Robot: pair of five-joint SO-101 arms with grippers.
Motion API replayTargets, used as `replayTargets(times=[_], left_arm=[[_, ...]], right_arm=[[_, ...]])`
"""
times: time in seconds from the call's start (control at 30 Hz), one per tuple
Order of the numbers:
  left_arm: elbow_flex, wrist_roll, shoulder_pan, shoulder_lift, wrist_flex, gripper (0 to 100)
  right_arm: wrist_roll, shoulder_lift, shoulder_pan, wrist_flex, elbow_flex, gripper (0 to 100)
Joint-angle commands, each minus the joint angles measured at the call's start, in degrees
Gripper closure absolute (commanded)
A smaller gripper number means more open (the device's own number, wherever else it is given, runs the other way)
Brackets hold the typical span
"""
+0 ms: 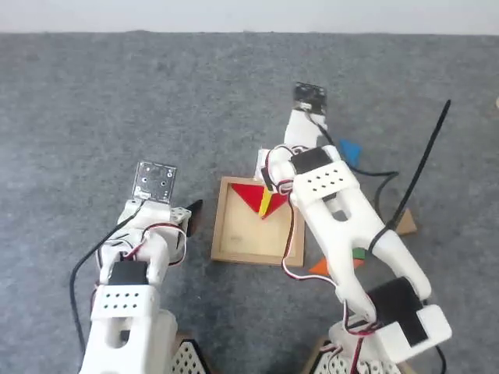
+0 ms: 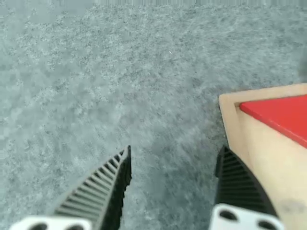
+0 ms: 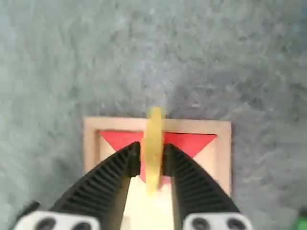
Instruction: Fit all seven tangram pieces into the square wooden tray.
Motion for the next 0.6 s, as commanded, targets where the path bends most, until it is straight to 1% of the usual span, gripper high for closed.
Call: replayTargets(times=[0.0, 0.13, 0.33, 0.43, 0.5, 0.53, 0.57], left_arm=[[0.7, 0.3, 0.1, -0.9, -3.5, 72], [0.7, 0.3, 0.1, -0.9, -3.5, 72], [0.7, 0.3, 0.1, -0.9, -3.5, 72], [0.7, 0.3, 0.1, -0.9, -3.5, 72], [0.7, 0.3, 0.1, -0.9, -3.4, 72], [0.7, 0.3, 0.1, -0.9, -3.3, 72], [0.7, 0.3, 0.2, -0.9, -3.3, 72]], right_arm=[[-11.5, -0.4, -0.7, -1.9, -0.7, 88.0], [-16.9, -0.2, -3.8, -0.3, -0.2, 88.0], [-17.0, -0.1, -2.1, 0.4, -0.3, 88.1], [-12.8, -0.1, -2.0, -0.2, -0.4, 88.3], [-8.7, 0.0, -1.8, -4.1, -1.0, 89.7], [-4.0, 0.4, -1.0, -5.8, -1.5, 89.8], [2.7, 1.4, -0.5, -6.9, -3.0, 89.6]])
